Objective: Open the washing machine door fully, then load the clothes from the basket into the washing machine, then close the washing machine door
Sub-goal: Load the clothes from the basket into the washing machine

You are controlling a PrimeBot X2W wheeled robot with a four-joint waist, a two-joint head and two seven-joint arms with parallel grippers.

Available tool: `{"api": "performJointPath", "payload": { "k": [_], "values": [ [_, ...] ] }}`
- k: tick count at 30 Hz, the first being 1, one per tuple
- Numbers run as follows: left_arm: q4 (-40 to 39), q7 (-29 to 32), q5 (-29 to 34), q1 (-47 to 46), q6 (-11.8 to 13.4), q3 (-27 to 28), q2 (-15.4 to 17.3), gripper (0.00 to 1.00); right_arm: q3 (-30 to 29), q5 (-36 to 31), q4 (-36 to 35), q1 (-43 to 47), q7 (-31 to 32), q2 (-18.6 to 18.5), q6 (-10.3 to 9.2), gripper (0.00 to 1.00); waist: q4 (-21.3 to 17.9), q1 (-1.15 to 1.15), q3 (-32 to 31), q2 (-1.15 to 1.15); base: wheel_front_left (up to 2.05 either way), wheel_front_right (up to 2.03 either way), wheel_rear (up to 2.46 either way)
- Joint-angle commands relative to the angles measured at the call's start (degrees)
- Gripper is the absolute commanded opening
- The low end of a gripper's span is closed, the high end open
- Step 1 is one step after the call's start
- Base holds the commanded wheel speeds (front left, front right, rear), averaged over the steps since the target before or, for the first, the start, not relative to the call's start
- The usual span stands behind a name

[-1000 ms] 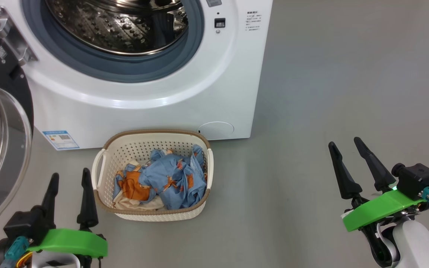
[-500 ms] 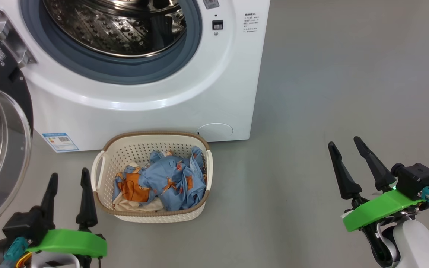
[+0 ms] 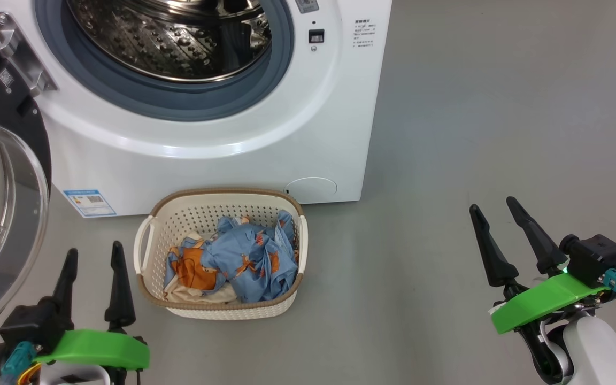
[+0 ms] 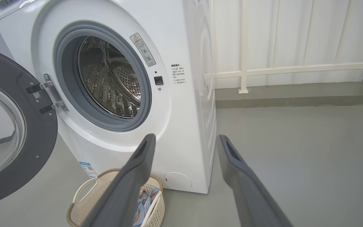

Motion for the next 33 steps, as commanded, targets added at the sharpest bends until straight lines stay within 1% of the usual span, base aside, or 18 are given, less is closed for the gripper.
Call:
{"api": "performJointPath", "payload": {
  "k": [1,23,28,33],
  "values": [
    [-1.1,-0.4,0.6,-0.6,-0.4,2.3,0.8,1.0,1.1,-0.4,-1.3,0.1,-0.7,-0.6,0.09,1.0,0.0,0.0,0.0,0.0,0.0,0.0,0.0],
    [-0.8,-0.4,1.6,-0.9,-1.1,3.6,0.0,1.0,0.8,-0.4,-1.5,0.2,-0.7,-0.4,0.09,1.0,0.2,0.0,0.0,0.0,0.01,-0.01,0.0],
    [-0.9,-0.4,1.6,-0.9,-1.0,3.8,-0.1,1.0,0.7,-0.4,-1.6,0.2,-0.7,-0.4,0.09,1.0,0.2,0.0,0.0,0.0,0.55,-0.55,0.0],
    [-0.9,-0.4,1.7,-0.8,-1.0,3.9,-0.3,1.0,0.6,-0.4,-1.6,0.2,-0.7,-0.4,0.09,1.0,0.3,0.0,0.1,0.0,1.11,-1.11,0.0]
  ]
}}
